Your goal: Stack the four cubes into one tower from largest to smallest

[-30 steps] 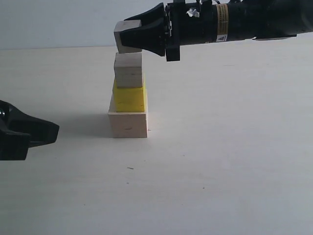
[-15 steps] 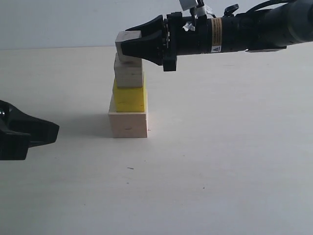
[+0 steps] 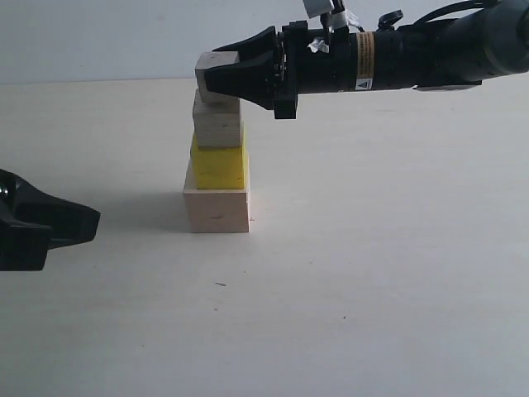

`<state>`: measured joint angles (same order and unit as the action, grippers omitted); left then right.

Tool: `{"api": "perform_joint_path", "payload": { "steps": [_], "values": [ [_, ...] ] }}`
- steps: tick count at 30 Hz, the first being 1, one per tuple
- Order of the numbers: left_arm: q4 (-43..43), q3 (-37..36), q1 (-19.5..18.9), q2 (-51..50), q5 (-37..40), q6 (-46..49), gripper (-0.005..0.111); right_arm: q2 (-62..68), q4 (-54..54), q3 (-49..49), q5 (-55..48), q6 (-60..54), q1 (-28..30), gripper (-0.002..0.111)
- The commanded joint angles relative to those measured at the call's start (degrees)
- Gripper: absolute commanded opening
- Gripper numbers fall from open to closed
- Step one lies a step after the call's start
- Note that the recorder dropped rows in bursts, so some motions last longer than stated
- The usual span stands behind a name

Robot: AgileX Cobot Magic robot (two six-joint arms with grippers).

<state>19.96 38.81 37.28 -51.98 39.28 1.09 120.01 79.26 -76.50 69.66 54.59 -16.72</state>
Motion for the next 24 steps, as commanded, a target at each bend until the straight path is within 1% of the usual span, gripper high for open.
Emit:
{"api": "perform_joint_path", "payload": {
  "steps": [1, 6, 9, 24],
  "values": [
    [-0.3, -0.1, -0.2, 0.2, -0.5, 0.2, 0.001, -0.2, -1.0, 0.2, 0.3, -0.6, -0.7, 0.0],
    [-0.4, -0.1, -0.2, 0.2, -0.5, 0.2, 0.001, -0.2, -0.8, 0.2, 0.3, -1.4, -1.3, 0.0],
    [-0.3, -0.1, -0.2, 0.2, -0.2, 0.2, 0.001, -0.2, -0.8, 0.2, 0.3, -1.4, -0.6, 0.0],
    [-0.3, -0.1, -0.2, 0.2, 0.0, 0.2, 0.001, -0.2, 0.2, 0.2, 0.3, -0.6, -0.6, 0.0]
  ]
}}
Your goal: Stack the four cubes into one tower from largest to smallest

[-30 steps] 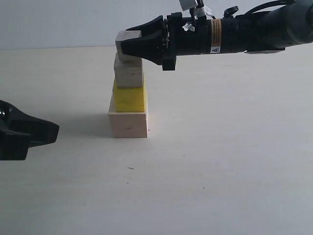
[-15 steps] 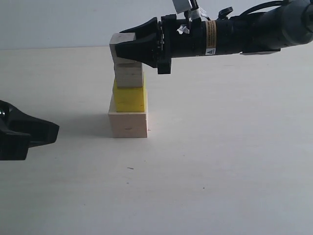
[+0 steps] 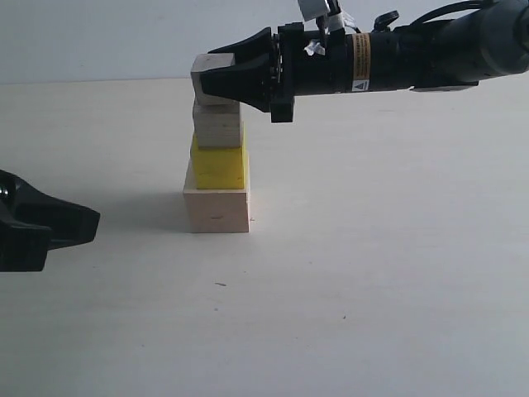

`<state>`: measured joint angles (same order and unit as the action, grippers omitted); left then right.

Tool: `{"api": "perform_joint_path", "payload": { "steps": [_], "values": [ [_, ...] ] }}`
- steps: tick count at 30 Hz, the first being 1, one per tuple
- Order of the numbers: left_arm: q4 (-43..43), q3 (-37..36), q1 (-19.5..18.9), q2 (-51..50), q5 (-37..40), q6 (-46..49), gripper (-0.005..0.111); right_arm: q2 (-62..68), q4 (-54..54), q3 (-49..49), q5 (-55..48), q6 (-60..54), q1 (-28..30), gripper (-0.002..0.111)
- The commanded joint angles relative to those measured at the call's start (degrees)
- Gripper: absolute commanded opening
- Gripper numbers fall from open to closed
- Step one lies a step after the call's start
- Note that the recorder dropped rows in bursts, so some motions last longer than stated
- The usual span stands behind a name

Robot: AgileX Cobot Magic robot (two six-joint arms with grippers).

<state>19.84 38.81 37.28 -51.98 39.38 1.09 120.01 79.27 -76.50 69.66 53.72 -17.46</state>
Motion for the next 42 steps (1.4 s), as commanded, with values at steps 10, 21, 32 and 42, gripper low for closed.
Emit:
{"api": "perform_joint_path", "payload": {
  "steps": [10, 21, 32, 42],
  "values": [
    [-0.2, -0.1, -0.2, 0.2, -0.2, 0.3, 0.001, -0.1, 0.2, 0.2, 0.3, 0.4, 0.2, 0.0],
    [-0.3, -0.1, -0.2, 0.2, -0.6, 0.3, 0.001, -0.1, 0.2, 0.2, 0.3, 0.4, 0.2, 0.0],
    [-0.3, -0.1, -0.2, 0.2, -0.6, 0.3, 0.001, 0.3, 0.2, 0.2, 0.3, 0.4, 0.2, 0.0],
    [-0.3, -0.1, -0.2, 0.2, -0.6, 0.3, 0.001, 0.8, -1.1, 0.2, 0.3, 0.8, 0.2, 0.0]
  ]
}}
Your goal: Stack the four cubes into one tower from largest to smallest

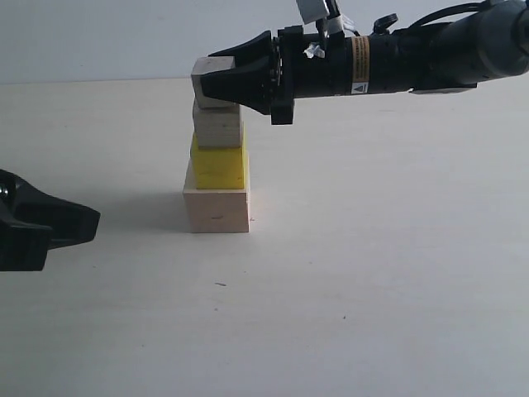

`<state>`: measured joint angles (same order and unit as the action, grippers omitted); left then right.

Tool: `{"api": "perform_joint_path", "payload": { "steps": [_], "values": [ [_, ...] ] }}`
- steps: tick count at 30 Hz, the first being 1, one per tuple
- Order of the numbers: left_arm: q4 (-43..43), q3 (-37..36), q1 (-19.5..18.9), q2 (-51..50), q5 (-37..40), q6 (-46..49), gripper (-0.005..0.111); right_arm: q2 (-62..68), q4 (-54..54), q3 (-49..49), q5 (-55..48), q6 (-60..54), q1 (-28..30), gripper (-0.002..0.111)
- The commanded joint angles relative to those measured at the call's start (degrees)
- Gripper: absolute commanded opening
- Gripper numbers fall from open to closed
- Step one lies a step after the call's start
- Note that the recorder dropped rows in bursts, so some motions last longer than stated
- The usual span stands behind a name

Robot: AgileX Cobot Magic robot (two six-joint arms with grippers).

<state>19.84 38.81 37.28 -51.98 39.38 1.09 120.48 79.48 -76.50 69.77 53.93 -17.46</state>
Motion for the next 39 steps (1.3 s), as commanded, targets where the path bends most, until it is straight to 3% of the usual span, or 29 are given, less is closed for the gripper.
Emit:
{"api": "perform_joint_path", "payload": {
  "steps": [1, 9, 17, 23, 35, 39],
  "values": [
    [-0.3, -0.1, -0.2, 0.2, -0.6, 0.3, 0.001, 0.3, -1.3, 0.2, 0.2, 0.6, 0.2, 0.0],
    [-0.3, -0.1, -0.2, 0.2, -0.6, 0.3, 0.001, 0.3, -0.9, 0.2, 0.2, 0.6, 0.2, 0.005],
    [-0.3, -0.1, -0.2, 0.2, -0.6, 0.3, 0.001, 0.3, 0.0, 0.2, 0.2, 0.5, 0.2, 0.043],
    [-0.3, -0.1, -0.2, 0.2, -0.6, 0.3, 0.001, 0.3, -0.9, 0.2, 0.2, 0.5, 0.2, 0.062],
    [-0.3, -0.1, -0.2, 0.2, -0.6, 0.3, 0.001, 0.3, -1.3, 0.2, 0.2, 0.5, 0.2, 0.064],
    [-0.3, -0.1, -0.2, 0.2, -0.6, 0.3, 0.001, 0.3, -2.0, 0.2, 0.2, 0.7, 0.2, 0.071]
  ]
}}
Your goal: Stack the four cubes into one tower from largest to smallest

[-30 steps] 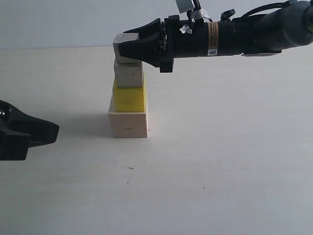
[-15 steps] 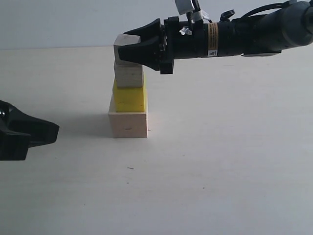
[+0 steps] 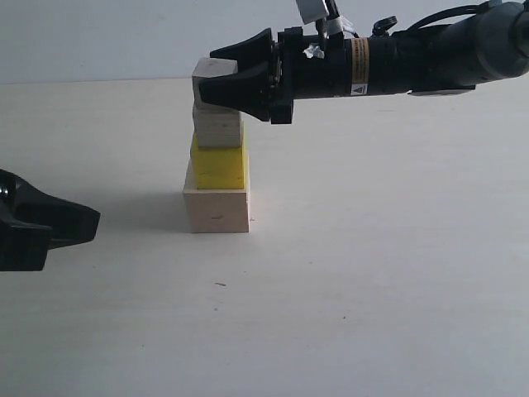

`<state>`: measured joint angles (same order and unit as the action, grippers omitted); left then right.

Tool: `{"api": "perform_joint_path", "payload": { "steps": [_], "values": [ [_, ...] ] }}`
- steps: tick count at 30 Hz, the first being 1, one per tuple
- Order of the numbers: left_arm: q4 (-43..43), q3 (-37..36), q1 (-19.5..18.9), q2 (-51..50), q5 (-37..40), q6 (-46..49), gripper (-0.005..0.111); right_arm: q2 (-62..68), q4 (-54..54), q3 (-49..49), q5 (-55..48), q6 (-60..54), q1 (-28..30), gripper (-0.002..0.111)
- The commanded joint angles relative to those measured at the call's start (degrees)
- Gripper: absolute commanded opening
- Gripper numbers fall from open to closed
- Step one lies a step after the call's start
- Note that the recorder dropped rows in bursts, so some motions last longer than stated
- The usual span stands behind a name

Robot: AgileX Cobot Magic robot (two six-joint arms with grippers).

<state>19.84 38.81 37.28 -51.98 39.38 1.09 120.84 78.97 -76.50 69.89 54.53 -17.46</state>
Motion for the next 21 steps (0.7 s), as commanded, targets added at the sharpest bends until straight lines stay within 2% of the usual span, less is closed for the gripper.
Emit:
{"api": "perform_joint_path", "payload": {
  "steps": [1, 6, 15, 21],
  "values": [
    [-0.3, -0.1, -0.2, 0.2, -0.6, 0.3, 0.001, -0.1, -2.0, 0.2, 0.1, 1.1, 0.2, 0.074],
    [-0.3, -0.1, -0.2, 0.2, -0.6, 0.3, 0.001, -0.1, -3.0, 0.2, 0.1, 2.5, 0.2, 0.081],
    [-0.3, -0.1, -0.2, 0.2, -0.6, 0.3, 0.001, -0.8, -1.3, 0.2, 0.1, 2.5, 0.2, 0.081],
    [-0.3, -0.1, -0.2, 0.2, -0.6, 0.3, 0.001, -6.0, 0.5, 0.2, 0.1, 3.7, 0.2, 0.081]
  ]
}}
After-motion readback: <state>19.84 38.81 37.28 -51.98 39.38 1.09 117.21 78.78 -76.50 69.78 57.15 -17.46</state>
